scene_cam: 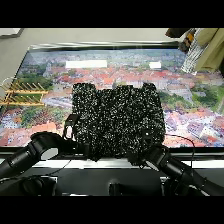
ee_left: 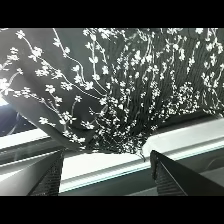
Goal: Fold the clothes and pants, and hang the long-sleeved shirts on hangers.
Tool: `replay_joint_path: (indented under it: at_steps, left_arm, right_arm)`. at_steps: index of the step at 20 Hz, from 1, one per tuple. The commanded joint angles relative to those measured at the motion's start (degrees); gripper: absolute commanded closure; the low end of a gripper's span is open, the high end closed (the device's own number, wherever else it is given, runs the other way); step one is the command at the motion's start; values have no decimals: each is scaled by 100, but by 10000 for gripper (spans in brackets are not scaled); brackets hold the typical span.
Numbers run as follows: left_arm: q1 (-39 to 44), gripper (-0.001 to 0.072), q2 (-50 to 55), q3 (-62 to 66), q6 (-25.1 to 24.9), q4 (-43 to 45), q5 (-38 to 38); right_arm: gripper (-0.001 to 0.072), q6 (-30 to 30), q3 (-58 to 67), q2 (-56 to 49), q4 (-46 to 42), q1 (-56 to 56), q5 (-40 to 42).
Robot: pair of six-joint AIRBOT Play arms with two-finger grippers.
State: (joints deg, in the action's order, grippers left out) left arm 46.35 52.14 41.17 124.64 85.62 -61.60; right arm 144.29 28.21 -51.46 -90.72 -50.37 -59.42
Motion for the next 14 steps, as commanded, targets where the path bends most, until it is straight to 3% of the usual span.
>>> replay_joint_path:
  at_steps: [1, 7, 14]
  left_arm:
    - [289, 95, 140, -2, -317, -31, 44]
    - [1250, 95, 1167, -2, -337, -4, 433]
    - [1410, 108, 1639, 2, -302, 369, 577]
  right_arm:
    - [674, -251, 278, 70, -109, -7, -780]
    - [674, -127, 348, 140, -81, -7, -813]
    - [673, -105, 348, 140, 50, -7, -815]
